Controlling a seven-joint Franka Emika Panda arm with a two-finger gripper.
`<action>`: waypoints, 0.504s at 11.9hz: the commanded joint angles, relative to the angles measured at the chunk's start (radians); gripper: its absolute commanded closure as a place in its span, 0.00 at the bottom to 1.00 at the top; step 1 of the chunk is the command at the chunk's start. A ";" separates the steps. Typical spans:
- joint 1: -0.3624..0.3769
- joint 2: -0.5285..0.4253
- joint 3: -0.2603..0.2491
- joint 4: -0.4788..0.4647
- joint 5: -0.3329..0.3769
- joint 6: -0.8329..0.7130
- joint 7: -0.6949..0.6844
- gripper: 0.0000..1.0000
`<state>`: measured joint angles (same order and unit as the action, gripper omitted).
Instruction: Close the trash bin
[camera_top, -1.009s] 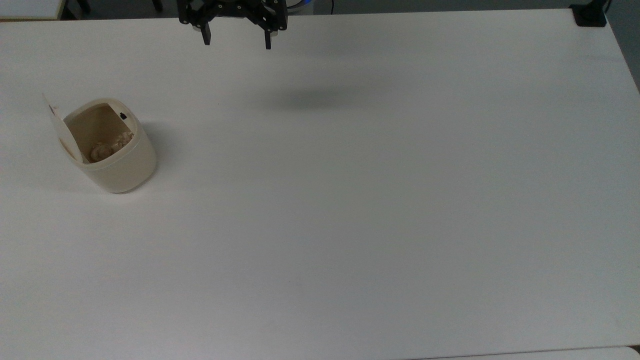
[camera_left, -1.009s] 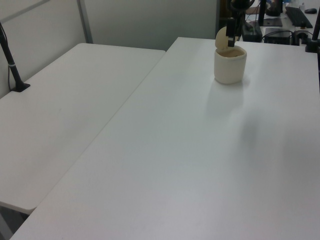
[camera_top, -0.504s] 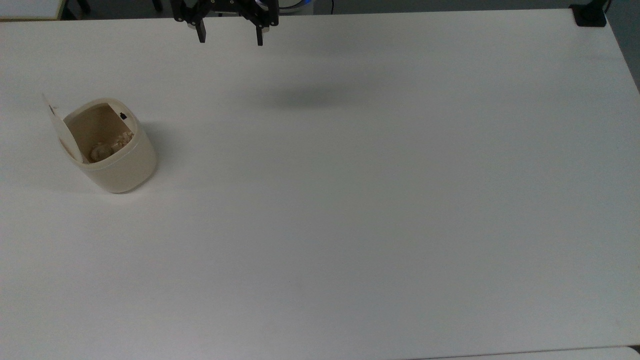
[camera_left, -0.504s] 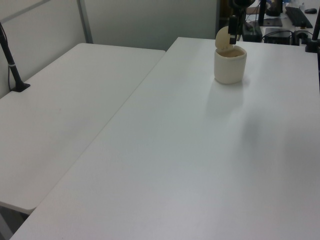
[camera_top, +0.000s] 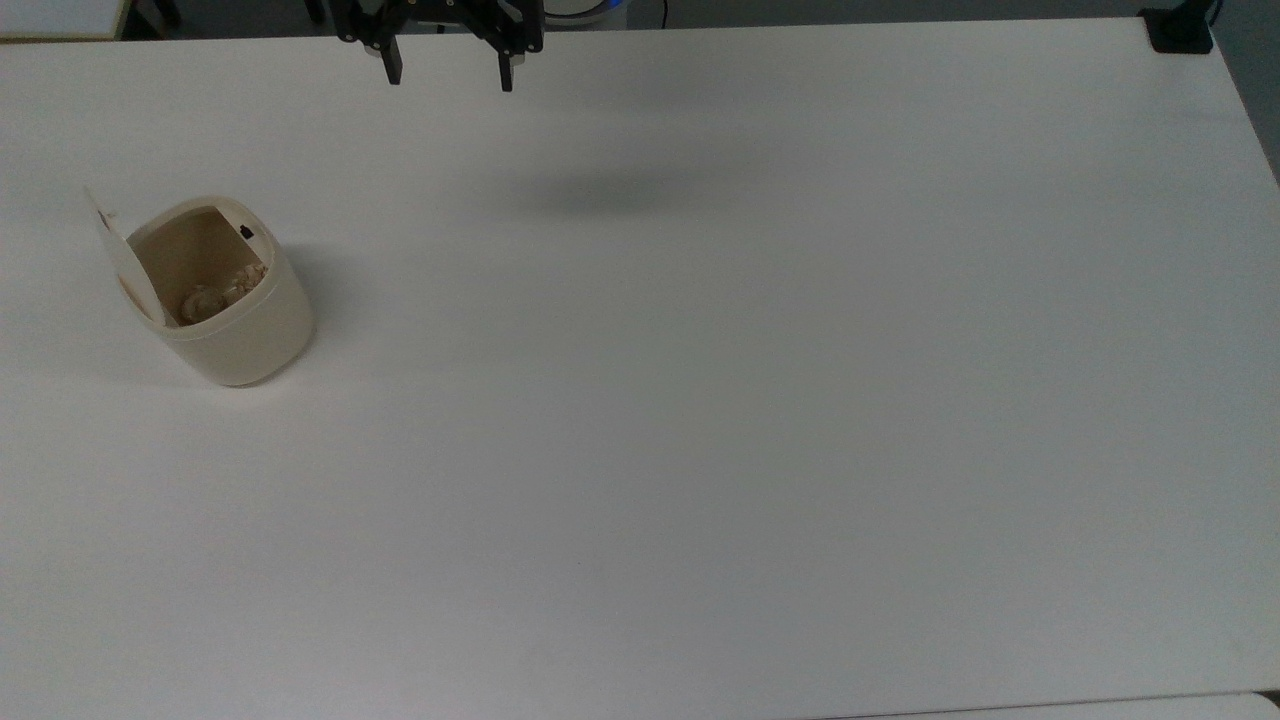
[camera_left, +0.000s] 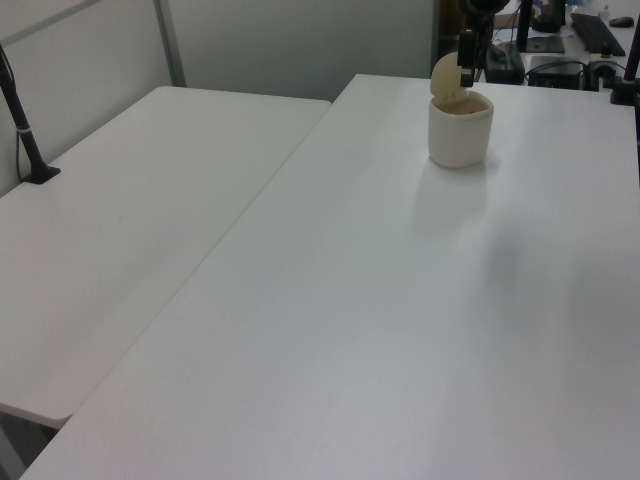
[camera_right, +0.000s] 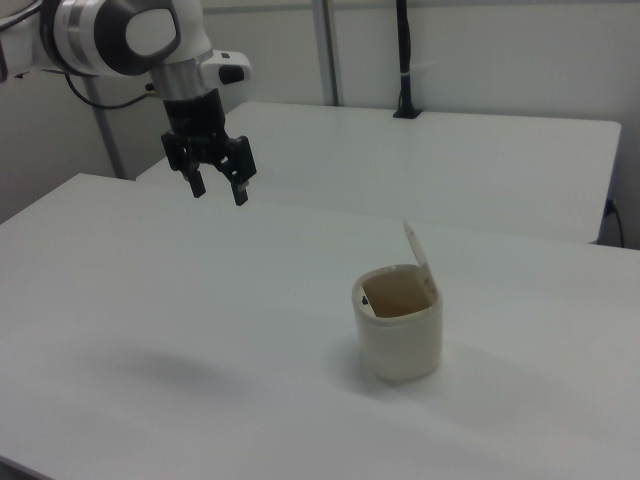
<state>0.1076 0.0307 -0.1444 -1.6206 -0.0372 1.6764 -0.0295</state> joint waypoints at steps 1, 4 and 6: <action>-0.005 -0.026 -0.004 -0.024 0.007 -0.012 -0.018 0.46; -0.019 -0.023 -0.006 -0.008 0.020 -0.015 -0.007 0.67; -0.034 -0.017 -0.006 0.005 0.019 -0.015 -0.010 0.68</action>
<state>0.0878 0.0302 -0.1447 -1.6189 -0.0339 1.6764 -0.0300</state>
